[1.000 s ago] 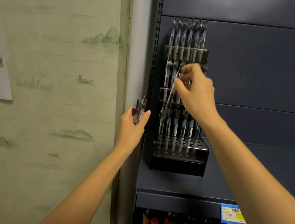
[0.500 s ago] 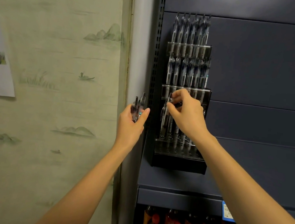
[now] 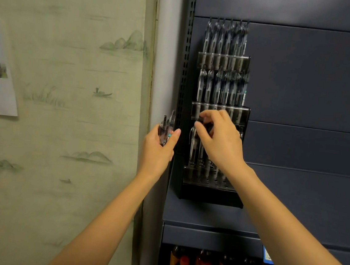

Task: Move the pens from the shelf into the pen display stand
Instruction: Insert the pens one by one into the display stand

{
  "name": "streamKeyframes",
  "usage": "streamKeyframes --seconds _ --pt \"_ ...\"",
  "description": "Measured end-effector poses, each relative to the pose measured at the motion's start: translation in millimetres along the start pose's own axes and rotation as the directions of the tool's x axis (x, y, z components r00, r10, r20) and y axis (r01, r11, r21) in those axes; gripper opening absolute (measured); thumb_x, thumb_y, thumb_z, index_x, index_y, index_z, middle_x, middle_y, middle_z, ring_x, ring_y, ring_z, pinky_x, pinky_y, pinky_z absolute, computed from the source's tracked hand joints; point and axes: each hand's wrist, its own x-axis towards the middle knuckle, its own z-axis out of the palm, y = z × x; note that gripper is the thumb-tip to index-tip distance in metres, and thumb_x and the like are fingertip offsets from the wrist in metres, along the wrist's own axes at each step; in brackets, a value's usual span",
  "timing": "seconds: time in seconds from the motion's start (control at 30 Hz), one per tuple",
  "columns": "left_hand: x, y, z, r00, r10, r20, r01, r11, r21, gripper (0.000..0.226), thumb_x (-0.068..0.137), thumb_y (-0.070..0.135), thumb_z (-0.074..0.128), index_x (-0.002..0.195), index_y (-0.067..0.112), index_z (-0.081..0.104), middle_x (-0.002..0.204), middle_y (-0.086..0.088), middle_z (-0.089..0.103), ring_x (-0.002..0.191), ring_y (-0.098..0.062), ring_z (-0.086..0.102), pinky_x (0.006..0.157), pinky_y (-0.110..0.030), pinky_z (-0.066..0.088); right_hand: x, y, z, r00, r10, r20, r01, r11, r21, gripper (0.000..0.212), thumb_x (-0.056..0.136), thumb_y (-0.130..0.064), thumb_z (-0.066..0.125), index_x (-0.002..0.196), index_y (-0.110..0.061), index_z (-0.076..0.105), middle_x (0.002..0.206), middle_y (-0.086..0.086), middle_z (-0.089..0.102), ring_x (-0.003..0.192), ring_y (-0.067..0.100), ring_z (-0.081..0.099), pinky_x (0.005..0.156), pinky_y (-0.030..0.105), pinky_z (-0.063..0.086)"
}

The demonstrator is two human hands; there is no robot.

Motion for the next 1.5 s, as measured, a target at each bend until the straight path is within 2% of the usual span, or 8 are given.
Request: streamKeyframes --seconds 0.1,0.23,0.37,0.5,0.7,0.87,1.1,1.5 --pt "0 5 4 1.0 -0.002 0.009 0.003 0.999 -0.035 0.02 0.093 0.018 0.057 0.077 0.018 0.046 0.051 0.007 0.041 0.035 -0.005 0.037 0.038 -0.018 0.032 7 -14 -7 1.0 -0.031 -0.004 0.032 0.994 0.109 0.026 0.095 -0.036 0.052 0.115 -0.023 0.063 0.102 -0.01 0.057 0.067 0.001 0.046 0.072 0.024 0.044" --pt "-2 10 9 0.999 0.009 0.04 -0.008 1.0 -0.029 0.01 0.095 0.017 0.054 0.086 0.019 0.053 0.057 -0.001 0.047 0.036 -0.006 0.039 0.037 -0.02 0.034 11 -25 -6 0.99 -0.027 0.141 0.005 0.988 0.157 0.027 0.091 -0.04 0.057 0.11 -0.024 0.069 0.099 -0.012 0.066 0.067 -0.004 0.048 0.073 0.023 0.045" --pt "-4 15 13 0.999 0.026 0.043 -0.026 1.0 -0.005 0.016 0.096 0.014 0.051 0.087 0.027 0.054 0.065 -0.008 0.054 0.037 -0.006 0.043 0.036 -0.02 0.037 9 -27 0 0.982 0.0 0.19 -0.034 0.983 0.178 0.019 0.09 -0.04 0.058 0.095 -0.025 0.07 0.085 -0.012 0.067 0.067 0.002 0.054 0.07 0.033 0.052" --pt "-4 17 14 0.999 0.026 0.04 -0.025 0.999 -0.028 0.009 0.095 0.017 0.053 0.088 0.022 0.056 0.053 0.006 0.05 0.037 -0.007 0.044 0.036 -0.019 0.036 12 -30 -3 0.987 0.018 0.157 -0.048 0.981 0.189 0.017 0.09 -0.04 0.058 0.091 -0.026 0.068 0.086 -0.008 0.069 0.084 0.012 0.065 0.08 0.042 0.055" --pt "-7 16 11 0.996 0.052 0.074 -0.049 0.998 -0.045 0.015 0.091 0.019 0.06 0.082 0.012 0.051 0.051 0.0 0.047 0.034 -0.008 0.04 0.036 -0.017 0.033 24 -38 -20 0.994 0.048 0.096 -0.07 0.969 0.238 0.019 0.093 -0.036 0.054 0.099 -0.021 0.064 0.091 -0.006 0.07 0.087 0.012 0.067 0.083 0.042 0.054" --pt "-7 12 7 0.998 0.013 0.063 -0.006 0.994 -0.106 0.018 0.089 0.014 0.063 0.078 0.014 0.049 0.053 0.01 0.047 0.036 -0.009 0.037 0.037 -0.02 0.032 37 -42 -44 0.997 0.068 -0.02 -0.059 0.951 0.304 0.019 0.096 -0.031 0.051 0.103 -0.017 0.061 0.089 -0.004 0.07 0.08 0.009 0.069 0.074 0.025 0.051" --pt "-4 8 3 1.0 -0.001 0.019 0.003 0.993 -0.116 0.021 0.092 0.01 0.058 0.074 0.014 0.048 0.06 0.001 0.037 0.038 -0.006 0.03 0.036 -0.017 0.027 39 -23 -61 0.996 0.079 -0.046 -0.067 0.973 0.221 0.02 0.096 -0.03 0.051 0.114 -0.021 0.053 0.091 -0.001 0.069 0.086 0.015 0.068 0.084 0.043 0.054" --pt "-1 10 0 1.0 0.016 -0.018 -0.018 0.995 -0.1 0.021 0.092 0.011 0.059 0.074 0.015 0.049 0.058 0.002 0.039 0.038 -0.004 0.032 0.037 -0.016 0.028 9 8 -32 0.988 0.135 0.07 -0.142 0.984 0.109 0.024 0.096 -0.032 0.052 0.117 -0.02 0.054 0.093 -0.001 0.07 0.088 0.021 0.067 0.084 0.044 0.054"
